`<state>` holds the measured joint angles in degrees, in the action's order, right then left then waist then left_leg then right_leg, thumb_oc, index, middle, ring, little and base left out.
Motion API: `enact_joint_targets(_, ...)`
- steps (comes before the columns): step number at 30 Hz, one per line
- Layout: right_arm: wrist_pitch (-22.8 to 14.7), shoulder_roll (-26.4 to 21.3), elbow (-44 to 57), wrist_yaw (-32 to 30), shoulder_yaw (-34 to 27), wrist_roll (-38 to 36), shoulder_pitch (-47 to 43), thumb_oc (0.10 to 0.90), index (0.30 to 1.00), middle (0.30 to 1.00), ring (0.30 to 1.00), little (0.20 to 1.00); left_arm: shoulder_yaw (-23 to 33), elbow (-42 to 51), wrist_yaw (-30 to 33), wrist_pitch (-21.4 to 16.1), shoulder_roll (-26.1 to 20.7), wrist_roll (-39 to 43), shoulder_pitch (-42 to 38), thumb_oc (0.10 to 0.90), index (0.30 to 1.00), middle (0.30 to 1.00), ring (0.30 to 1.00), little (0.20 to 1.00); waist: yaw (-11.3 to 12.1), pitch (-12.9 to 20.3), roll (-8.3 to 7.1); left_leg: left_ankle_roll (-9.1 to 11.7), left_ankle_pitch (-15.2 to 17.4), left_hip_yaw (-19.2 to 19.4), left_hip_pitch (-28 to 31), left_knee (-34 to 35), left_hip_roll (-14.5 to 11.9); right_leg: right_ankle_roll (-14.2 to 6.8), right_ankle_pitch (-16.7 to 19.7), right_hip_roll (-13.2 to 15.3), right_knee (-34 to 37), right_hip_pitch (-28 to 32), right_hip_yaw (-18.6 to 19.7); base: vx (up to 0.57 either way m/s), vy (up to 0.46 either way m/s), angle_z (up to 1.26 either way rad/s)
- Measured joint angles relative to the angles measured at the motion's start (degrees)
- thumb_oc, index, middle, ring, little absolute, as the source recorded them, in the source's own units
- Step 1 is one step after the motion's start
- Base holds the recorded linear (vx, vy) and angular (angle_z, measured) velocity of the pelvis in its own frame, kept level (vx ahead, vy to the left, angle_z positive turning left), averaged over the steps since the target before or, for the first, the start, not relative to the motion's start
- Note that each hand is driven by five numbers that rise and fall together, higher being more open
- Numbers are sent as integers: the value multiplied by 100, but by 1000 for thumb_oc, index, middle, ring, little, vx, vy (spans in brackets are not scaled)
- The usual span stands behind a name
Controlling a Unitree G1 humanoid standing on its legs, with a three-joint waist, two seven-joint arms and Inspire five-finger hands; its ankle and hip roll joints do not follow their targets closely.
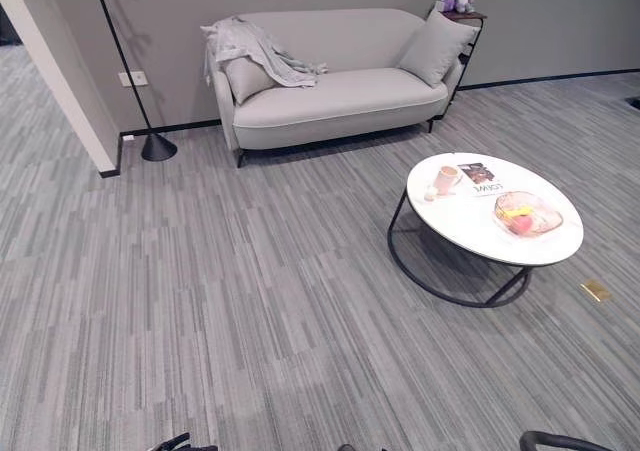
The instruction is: Hang the clothes on the sofa on the clothes rack.
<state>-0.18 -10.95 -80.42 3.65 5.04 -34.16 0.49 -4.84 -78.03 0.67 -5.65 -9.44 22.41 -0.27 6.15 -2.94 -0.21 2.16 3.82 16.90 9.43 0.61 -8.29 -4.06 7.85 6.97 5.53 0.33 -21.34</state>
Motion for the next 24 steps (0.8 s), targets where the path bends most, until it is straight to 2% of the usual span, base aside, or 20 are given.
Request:
enact_joint_targets(3, 5, -9, -90, 11, -263, -16, 31, 800, 900, 900, 900, 900, 95, -41, -20, 4, 50, 50, 89, 800, 900, 900, 900, 900, -35, 21, 82, 11, 6, -66, 57, 15, -3, 26, -16, -12, 0, 80, -13, 5, 4, 2)
enact_joint_targets(8, -1, -59, -49, 64, -212, -57, 83, 800, 900, 900, 900, 900, 132, -319, -264, 105, 95, 224, 94, 800, 900, 900, 900, 900, -159, 115, 148, 113, 99, -105, 77, 28, 38, -5, 18, 7, -1, 72, 59, 12, 13, -4)
enact_joint_targets(11, -6, -42, 35, 66, -149, -48, 96, 800, 900, 900, 900, 900, 111, -264, -289, 105, 75, 214, 94, 800, 900, 900, 900, 900, -172, 139, 103, 131, 110, -69, 89, 32, 43, -24, 30, 19, 0, 51, 175, 21, 10, -8)
enact_joint_targets(13, -15, -41, 36, 56, -52, -37, 93, 800, 900, 900, 900, 900, -66, -216, -289, 96, 24, 171, 106, 800, 900, 900, 900, 900, -172, 157, 71, 136, 106, -62, 98, 38, 56, -27, 34, 30, -1, 53, 185, 0, 0, 0)
enact_joint_targets(17, -17, -50, 58, 56, 238, 182, 83, 800, 900, 900, 900, 900, -562, -36, -278, 65, -78, -415, 93, 800, 900, 900, 900, 900, -171, 197, 8, 152, 94, -74, 99, 38, 122, -44, 72, 61, -27, 54, 189, 0, 0, 0)
enact_joint_targets(24, -4, -39, 208, 57, 252, 459, 61, 800, 900, 900, 900, 900, -678, -15, -273, 78, -114, -759, 6, 800, 900, 900, 900, 900, -190, 243, -4, 148, 95, -75, 124, 63, 202, -49, 106, 114, -28, 60, 222, 16, 60, 0)
